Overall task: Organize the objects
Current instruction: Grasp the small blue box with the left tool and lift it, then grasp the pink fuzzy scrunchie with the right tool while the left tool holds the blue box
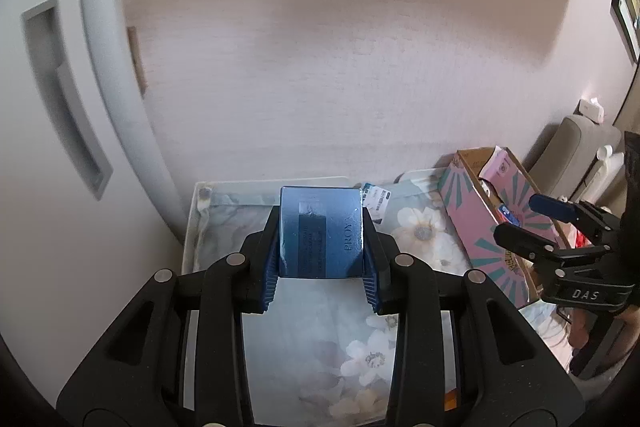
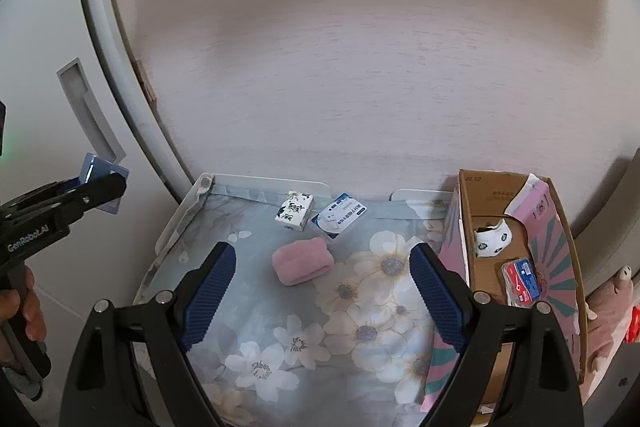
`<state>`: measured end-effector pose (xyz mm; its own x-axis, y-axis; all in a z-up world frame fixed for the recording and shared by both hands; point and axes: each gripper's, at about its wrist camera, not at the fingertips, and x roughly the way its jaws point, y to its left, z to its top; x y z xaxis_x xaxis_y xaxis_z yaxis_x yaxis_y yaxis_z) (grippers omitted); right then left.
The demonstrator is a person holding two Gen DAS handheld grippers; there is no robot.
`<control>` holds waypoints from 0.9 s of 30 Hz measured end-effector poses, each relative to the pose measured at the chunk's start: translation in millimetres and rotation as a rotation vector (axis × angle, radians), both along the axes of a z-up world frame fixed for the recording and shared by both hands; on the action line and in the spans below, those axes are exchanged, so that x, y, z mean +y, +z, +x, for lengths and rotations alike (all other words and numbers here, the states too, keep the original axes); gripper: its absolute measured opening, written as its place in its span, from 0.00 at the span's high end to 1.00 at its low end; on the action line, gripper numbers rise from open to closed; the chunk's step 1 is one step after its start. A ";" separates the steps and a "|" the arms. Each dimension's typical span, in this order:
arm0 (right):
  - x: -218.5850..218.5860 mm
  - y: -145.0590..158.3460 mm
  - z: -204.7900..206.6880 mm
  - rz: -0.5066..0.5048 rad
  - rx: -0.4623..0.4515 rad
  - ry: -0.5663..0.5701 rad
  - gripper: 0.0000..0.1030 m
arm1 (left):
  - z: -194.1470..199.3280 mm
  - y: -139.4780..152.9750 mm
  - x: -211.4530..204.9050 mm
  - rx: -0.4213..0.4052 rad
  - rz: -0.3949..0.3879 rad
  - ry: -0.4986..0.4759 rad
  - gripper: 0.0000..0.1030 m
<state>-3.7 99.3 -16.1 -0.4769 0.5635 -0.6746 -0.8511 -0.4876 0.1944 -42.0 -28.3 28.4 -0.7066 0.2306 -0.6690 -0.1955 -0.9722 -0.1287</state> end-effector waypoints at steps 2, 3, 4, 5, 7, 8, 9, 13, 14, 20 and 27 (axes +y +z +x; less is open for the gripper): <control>0.7 0.9 -1.8 0.005 -0.002 0.014 0.16 | 5.7 2.9 -3.4 0.008 0.004 0.014 0.70; 2.1 1.0 -3.5 0.006 -0.007 0.024 0.16 | 7.4 1.5 -1.5 0.009 0.004 0.019 0.70; 3.5 0.8 -5.2 0.006 -0.015 0.033 0.16 | 9.5 1.6 -3.2 0.010 0.003 0.026 0.70; 7.6 -0.6 -8.7 0.004 -0.031 0.046 0.16 | 11.1 2.2 -4.9 0.011 0.004 0.032 0.70; 16.7 -5.0 -15.5 -0.005 -0.058 0.072 0.16 | 14.1 0.9 -8.9 0.012 0.011 0.046 0.70; 21.5 -8.3 -19.4 -0.010 -0.075 0.085 0.16 | 15.4 0.9 -9.9 0.012 0.014 0.052 0.70; 24.5 -10.7 -22.1 -0.014 -0.087 0.095 0.16 | 16.7 1.1 -12.2 0.013 0.016 0.058 0.70; 47.4 -39.1 -47.6 -0.059 -0.186 0.167 0.16 | 23.6 1.1 -20.7 0.008 0.023 0.090 0.70; 51.5 -46.7 -53.6 -0.073 -0.205 0.184 0.16 | 24.8 -0.7 -21.0 0.005 0.025 0.097 0.70; 74.0 -109.9 -102.5 -0.176 -0.345 0.315 0.16 | 31.3 -8.6 -34.9 -0.012 0.039 0.160 0.70; 84.2 -162.2 -136.0 -0.204 -0.458 0.434 0.16 | 30.6 -16.1 -43.8 -0.028 0.052 0.208 0.70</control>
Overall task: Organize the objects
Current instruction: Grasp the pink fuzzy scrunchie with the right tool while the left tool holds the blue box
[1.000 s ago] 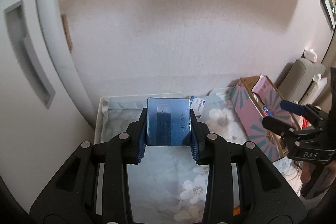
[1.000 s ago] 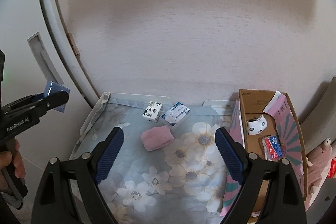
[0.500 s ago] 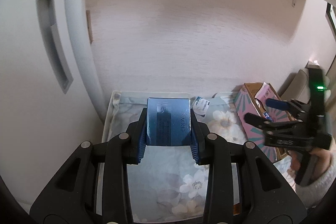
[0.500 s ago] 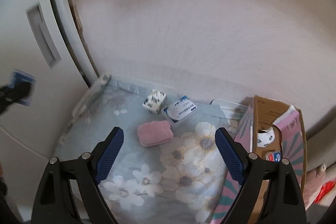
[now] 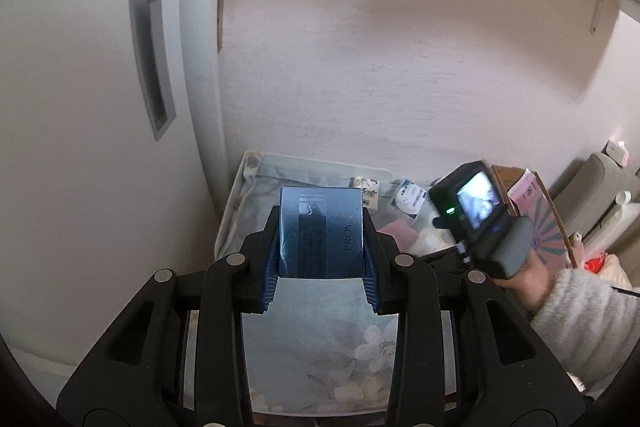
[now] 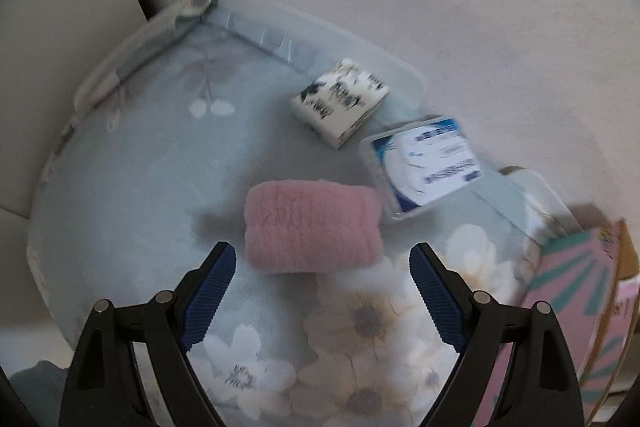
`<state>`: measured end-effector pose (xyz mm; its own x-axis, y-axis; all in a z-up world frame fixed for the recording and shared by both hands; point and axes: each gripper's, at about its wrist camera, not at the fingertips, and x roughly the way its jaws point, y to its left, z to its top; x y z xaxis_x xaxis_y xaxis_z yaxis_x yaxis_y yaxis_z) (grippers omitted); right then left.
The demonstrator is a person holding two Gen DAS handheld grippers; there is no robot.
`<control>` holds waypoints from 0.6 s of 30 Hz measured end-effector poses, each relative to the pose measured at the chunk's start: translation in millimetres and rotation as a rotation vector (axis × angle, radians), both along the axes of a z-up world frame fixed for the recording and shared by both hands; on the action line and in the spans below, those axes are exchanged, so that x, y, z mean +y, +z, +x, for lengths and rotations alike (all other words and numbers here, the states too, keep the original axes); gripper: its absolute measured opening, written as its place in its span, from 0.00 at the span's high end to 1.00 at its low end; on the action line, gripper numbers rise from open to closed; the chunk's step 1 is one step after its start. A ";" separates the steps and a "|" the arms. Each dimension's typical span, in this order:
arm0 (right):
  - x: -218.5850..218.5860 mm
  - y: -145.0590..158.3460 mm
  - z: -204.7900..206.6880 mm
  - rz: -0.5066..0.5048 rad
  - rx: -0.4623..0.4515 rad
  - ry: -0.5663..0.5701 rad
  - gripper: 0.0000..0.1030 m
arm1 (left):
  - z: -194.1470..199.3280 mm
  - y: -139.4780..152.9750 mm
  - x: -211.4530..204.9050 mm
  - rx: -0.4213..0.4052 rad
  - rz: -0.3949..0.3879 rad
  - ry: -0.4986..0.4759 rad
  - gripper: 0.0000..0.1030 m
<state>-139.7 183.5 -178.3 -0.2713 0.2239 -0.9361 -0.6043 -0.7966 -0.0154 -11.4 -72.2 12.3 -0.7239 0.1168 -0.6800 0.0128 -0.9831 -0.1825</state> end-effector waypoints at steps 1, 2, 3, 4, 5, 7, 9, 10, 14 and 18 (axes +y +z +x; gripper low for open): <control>2.2 -3.7 -1.2 -0.010 -0.003 0.000 0.16 | -0.5 -0.1 -0.5 -0.002 0.001 0.004 0.70; 4.8 -6.2 -2.0 -0.024 -0.001 -0.002 0.16 | -0.7 -0.5 -0.9 -0.003 0.004 0.007 0.70; 6.9 -7.8 -2.2 -0.037 0.004 -0.005 0.16 | -0.5 -1.0 -1.3 -0.004 0.006 0.010 0.70; 9.8 -9.7 -2.0 -0.052 0.008 -0.008 0.18 | -1.4 -1.4 -1.6 -0.004 0.008 0.014 0.70; 11.7 -10.8 -1.9 -0.060 0.009 -0.009 0.24 | -1.8 -2.7 -2.0 -0.005 0.011 0.017 0.70; 16.0 -14.0 -1.9 -0.093 0.014 -0.006 0.30 | -1.7 -4.4 -5.3 -0.006 0.021 0.023 0.70; 18.1 -15.8 -1.4 -0.112 0.019 -0.006 0.31 | 0.6 -4.8 -5.2 -0.008 0.024 0.026 0.70; 18.4 -16.6 -1.2 -0.116 0.019 -0.003 0.32 | -4.2 -6.6 -7.1 -0.008 0.026 0.028 0.70; 16.5 -18.3 1.0 -0.120 0.017 0.006 0.36 | -9.4 -8.1 -9.6 -0.009 0.032 0.034 0.70; 14.1 -16.8 5.9 -0.120 0.024 0.003 0.41 | -10.8 -9.0 -12.3 -0.009 0.034 0.038 0.70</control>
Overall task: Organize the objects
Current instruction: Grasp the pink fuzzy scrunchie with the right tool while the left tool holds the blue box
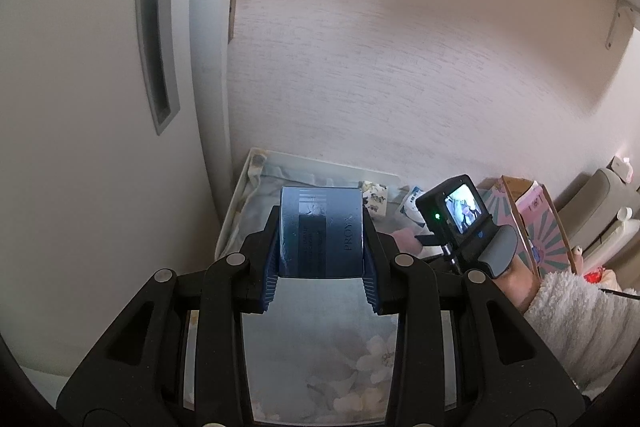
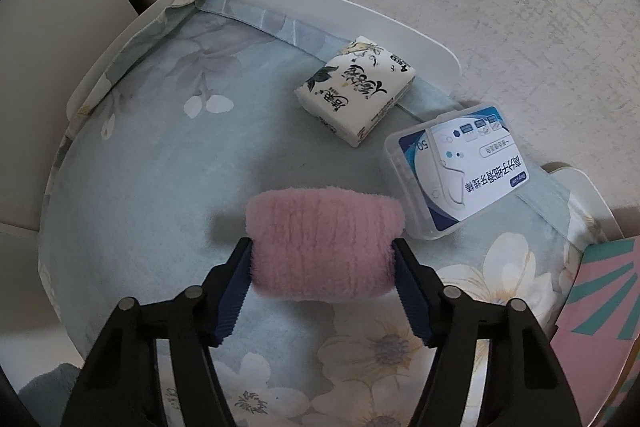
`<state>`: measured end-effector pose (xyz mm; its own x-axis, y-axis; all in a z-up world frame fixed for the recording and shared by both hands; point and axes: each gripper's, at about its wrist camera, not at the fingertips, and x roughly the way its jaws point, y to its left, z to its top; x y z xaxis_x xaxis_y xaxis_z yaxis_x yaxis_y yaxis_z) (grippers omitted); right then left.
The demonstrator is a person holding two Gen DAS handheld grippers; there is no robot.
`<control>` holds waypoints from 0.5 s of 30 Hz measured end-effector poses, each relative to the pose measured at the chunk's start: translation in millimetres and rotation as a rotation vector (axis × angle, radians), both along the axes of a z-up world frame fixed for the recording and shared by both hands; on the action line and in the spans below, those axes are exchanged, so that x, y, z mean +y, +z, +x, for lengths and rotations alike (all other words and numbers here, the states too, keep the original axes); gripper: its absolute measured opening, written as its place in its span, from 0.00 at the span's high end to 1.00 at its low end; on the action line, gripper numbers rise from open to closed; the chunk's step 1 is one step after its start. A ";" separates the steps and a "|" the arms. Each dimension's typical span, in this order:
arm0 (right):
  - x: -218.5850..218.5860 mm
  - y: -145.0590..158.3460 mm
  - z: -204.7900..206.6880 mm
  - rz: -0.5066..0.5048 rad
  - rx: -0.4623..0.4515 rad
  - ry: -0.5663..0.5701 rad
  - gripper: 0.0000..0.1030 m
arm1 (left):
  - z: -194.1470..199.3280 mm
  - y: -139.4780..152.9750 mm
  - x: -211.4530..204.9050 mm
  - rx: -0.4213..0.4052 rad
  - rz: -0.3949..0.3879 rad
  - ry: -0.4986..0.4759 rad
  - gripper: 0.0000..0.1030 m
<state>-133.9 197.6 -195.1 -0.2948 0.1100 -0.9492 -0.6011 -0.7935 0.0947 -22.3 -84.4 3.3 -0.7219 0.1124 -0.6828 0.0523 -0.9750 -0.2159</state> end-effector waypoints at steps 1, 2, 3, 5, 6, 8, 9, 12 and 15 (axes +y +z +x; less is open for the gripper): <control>0.0 0.7 1.7 -0.002 0.003 -0.004 0.43 | -1.0 -0.5 -0.4 0.000 0.001 0.001 0.70; 0.1 1.7 4.0 -0.005 0.008 -0.010 0.45 | -0.9 -0.8 -0.3 -0.001 0.002 0.000 0.70; 0.0 2.4 5.3 -0.006 0.011 -0.013 0.46 | -1.4 -1.3 -0.3 -0.003 0.004 -0.003 0.70; -1.2 5.5 9.6 -0.005 0.019 -0.016 0.57 | -2.4 -1.5 -1.0 -0.004 0.004 -0.006 0.70; -1.8 7.0 11.0 -0.003 0.023 -0.016 0.60 | -3.6 -1.3 -1.6 -0.005 0.004 -0.007 0.70; -3.3 12.0 14.8 -0.001 0.032 -0.016 0.68 | -5.6 -1.6 -2.4 -0.005 0.005 -0.012 0.70; -3.7 14.1 16.6 -0.003 0.037 -0.019 0.72 | -5.7 -1.5 -2.7 -0.004 0.005 -0.015 0.70; -4.9 22.7 24.6 -0.005 0.057 -0.037 0.76 | -8.6 -0.8 -3.3 -0.001 0.008 -0.025 0.70; -6.1 37.9 32.4 -0.001 0.086 -0.068 0.77 | -11.6 0.1 -3.3 0.003 0.008 -0.036 0.70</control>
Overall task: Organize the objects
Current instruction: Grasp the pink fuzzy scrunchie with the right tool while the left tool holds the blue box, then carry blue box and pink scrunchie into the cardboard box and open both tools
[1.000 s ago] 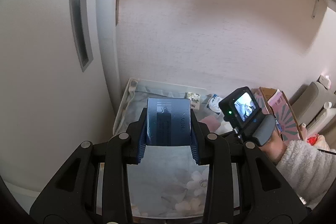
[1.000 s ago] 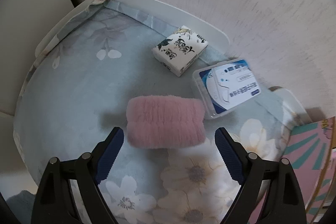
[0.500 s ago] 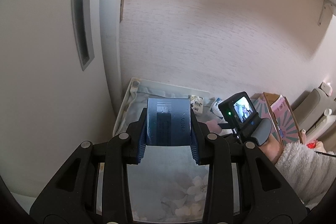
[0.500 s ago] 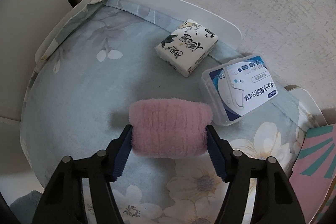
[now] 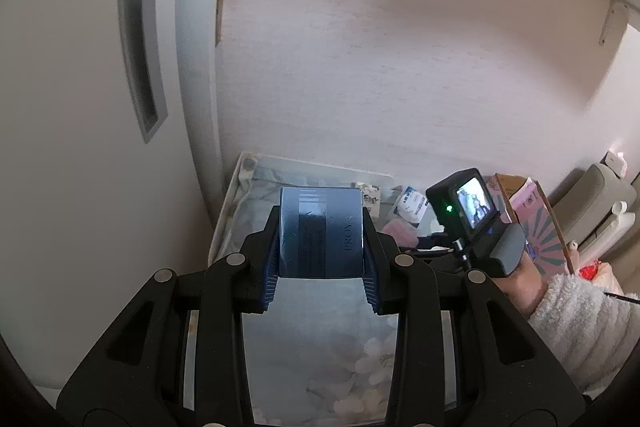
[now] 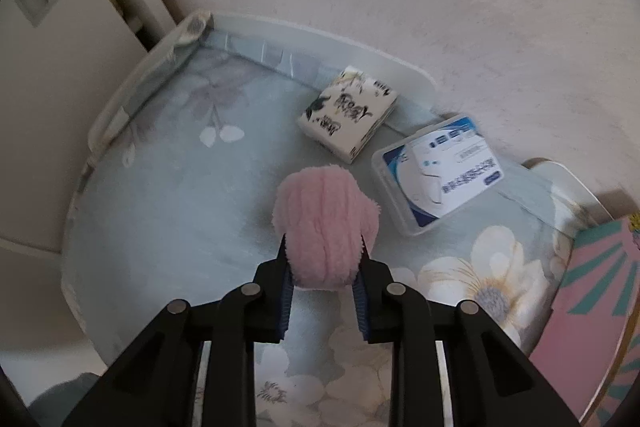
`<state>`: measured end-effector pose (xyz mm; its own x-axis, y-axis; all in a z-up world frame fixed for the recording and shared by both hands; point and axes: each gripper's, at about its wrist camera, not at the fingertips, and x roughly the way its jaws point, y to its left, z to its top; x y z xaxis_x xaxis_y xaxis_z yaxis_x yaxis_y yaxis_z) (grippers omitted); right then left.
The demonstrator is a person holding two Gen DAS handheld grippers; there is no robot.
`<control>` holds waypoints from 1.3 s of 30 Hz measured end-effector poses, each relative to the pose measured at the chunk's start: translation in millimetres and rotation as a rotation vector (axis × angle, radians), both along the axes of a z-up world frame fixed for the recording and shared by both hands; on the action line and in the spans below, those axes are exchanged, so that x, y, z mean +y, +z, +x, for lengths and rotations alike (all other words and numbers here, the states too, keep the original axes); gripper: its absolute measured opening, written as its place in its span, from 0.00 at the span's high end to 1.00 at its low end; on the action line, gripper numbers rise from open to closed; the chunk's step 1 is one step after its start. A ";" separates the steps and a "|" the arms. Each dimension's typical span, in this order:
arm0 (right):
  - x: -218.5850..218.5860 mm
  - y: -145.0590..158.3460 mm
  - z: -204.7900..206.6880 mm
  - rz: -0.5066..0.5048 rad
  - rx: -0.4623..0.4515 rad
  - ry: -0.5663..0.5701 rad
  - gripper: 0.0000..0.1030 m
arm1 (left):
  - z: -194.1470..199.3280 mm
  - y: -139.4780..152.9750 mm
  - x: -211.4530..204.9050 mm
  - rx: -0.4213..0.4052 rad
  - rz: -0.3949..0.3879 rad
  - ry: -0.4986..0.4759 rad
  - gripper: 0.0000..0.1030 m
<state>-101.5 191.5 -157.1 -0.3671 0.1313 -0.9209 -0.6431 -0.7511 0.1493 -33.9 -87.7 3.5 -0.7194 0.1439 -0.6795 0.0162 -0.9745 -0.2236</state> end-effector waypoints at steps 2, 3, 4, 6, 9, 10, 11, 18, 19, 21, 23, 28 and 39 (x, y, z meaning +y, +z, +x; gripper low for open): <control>3.9 13.9 10.3 0.007 0.031 -0.026 0.77 | -1.9 1.4 1.0 0.002 -0.001 -0.007 0.70; 3.4 20.2 15.3 0.010 0.046 -0.041 0.77 | -3.3 2.2 1.2 0.003 -0.002 -0.012 0.70; -3.0 30.0 10.9 0.017 0.062 -0.061 0.77 | -2.9 3.0 2.0 0.005 -0.002 -0.018 0.70; -3.1 50.8 12.7 0.043 0.096 -0.103 0.77 | -4.3 4.3 3.3 0.008 -0.004 -0.028 0.70; -8.1 82.7 21.6 0.091 0.149 -0.164 0.77 | -8.5 6.7 5.7 0.013 -0.008 -0.045 0.70; -11.4 92.8 26.4 0.105 0.163 -0.186 0.77 | -10.5 7.1 7.4 0.013 -0.010 -0.052 0.70; -15.0 105.0 35.5 0.115 0.181 -0.213 0.77 | -13.2 7.7 10.4 0.014 -0.013 -0.061 0.70; -43.4 152.4 71.0 0.200 0.249 -0.337 0.77 | -29.1 5.0 31.6 0.012 -0.039 -0.134 0.70; -47.6 156.4 75.3 0.212 0.251 -0.354 0.77 | -31.2 4.2 35.1 0.011 -0.040 -0.146 0.70; -58.9 166.4 89.0 0.234 0.264 -0.384 0.77 | -34.9 3.6 41.7 0.011 -0.045 -0.170 0.70; -71.3 170.3 94.5 0.268 0.257 -0.402 0.77 | -38.2 2.1 48.2 0.013 -0.048 -0.195 0.70; -83.5 163.1 101.1 0.272 0.262 -0.425 0.77 | -43.7 1.3 62.6 0.016 -0.064 -0.242 0.70; -88.5 158.9 103.4 0.257 0.278 -0.434 0.77 | -47.6 1.5 65.3 0.006 -0.075 -0.283 0.70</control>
<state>1.9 102.9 1.7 -0.4533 0.5310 -0.7159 -0.8634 -0.4612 0.2046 -81.5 -22.4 5.0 -0.6620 0.2889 -0.6916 -0.2600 -0.9540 -0.1496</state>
